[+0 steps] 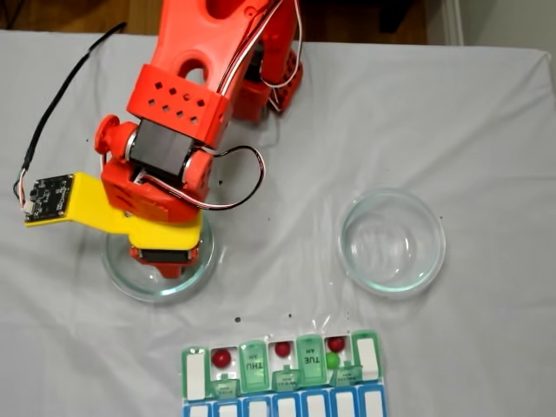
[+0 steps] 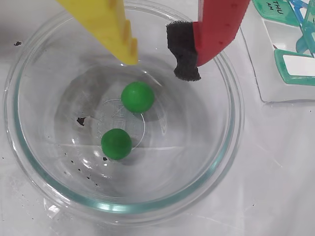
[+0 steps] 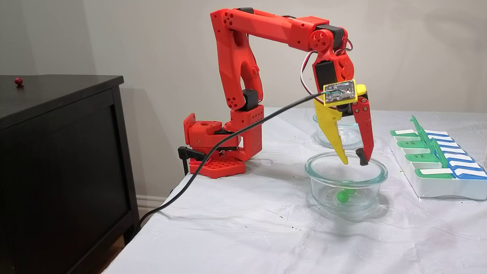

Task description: Sort medicines into box.

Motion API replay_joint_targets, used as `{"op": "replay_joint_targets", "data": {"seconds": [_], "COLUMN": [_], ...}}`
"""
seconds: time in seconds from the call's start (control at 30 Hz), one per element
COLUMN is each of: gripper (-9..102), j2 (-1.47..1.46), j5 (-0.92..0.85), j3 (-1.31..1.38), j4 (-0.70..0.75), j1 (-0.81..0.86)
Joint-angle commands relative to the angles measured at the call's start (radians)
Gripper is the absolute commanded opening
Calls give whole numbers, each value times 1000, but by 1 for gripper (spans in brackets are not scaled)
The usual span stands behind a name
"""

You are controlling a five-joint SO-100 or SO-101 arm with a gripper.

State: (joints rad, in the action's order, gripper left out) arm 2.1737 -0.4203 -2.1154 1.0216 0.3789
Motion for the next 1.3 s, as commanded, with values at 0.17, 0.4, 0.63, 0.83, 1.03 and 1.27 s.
{"op": "replay_joint_targets", "data": {"seconds": [0.17, 0.4, 0.63, 0.83, 1.03, 1.27], "gripper": [17, 18, 18, 17, 19, 19], "j2": [6, -12, -14, -69, -80, -112], "j5": [-8, -43, -66, -84, -81, -101], "j3": [12, -6, -17, -26, -32, -37], "j4": [-34, -37, -44, -89, -104, -104], "j1": [-5, 2, 12, 23, 25, 18]}}
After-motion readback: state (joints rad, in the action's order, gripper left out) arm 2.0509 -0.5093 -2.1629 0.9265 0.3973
